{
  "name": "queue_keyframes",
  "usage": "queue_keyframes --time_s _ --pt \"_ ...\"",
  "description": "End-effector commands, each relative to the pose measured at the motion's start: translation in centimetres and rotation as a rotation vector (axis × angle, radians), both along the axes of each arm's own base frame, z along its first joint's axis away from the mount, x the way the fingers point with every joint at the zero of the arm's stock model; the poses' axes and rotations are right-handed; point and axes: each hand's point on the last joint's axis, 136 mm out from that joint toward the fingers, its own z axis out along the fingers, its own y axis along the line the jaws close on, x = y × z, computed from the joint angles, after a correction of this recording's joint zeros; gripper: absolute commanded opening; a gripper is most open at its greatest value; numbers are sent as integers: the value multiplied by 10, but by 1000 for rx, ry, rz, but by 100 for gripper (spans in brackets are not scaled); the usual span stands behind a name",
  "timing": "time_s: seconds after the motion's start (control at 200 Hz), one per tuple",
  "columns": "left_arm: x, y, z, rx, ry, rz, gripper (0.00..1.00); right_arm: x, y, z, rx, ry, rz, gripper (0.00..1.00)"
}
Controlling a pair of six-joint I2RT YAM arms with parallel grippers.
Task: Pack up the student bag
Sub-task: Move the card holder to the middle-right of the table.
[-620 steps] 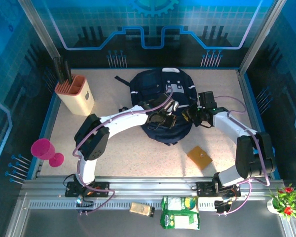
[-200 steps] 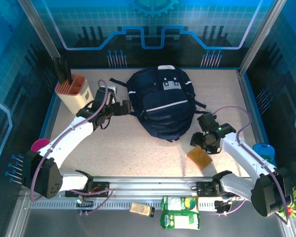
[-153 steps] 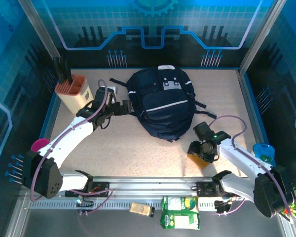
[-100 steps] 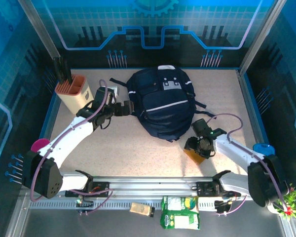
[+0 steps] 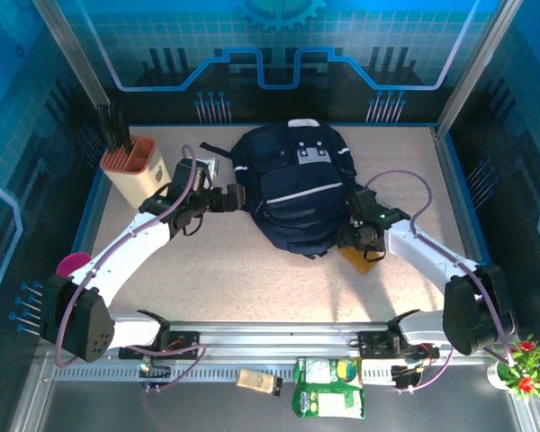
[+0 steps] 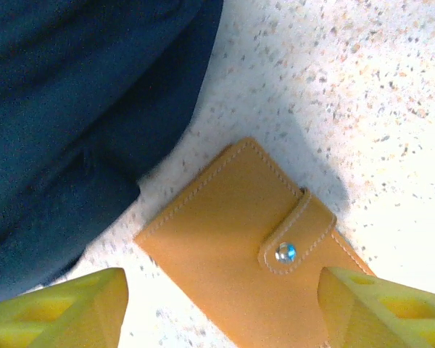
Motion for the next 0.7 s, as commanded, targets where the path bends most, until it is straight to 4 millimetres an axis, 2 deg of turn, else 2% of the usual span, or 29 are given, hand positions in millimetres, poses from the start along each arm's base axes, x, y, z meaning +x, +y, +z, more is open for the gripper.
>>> queue_keyframes --time_s 0.0,0.175,0.2,0.305,0.485,0.695 --pt "5 -2 11 -3 -34 -26 99 -29 -5 -7 -99 133 133 68" --pt "6 -3 13 -4 -31 -30 99 -27 7 -24 -122 195 211 62" --pt "5 -3 14 -5 -32 -30 99 -19 13 -19 -114 177 225 60" --pt "2 -1 15 0 -28 -27 99 -15 23 -28 -122 197 276 58" --pt "0 2 15 14 -15 -23 99 -12 21 -46 -164 237 286 54" --pt "1 0 18 10 -17 -27 99 -8 13 -54 -135 267 178 50"
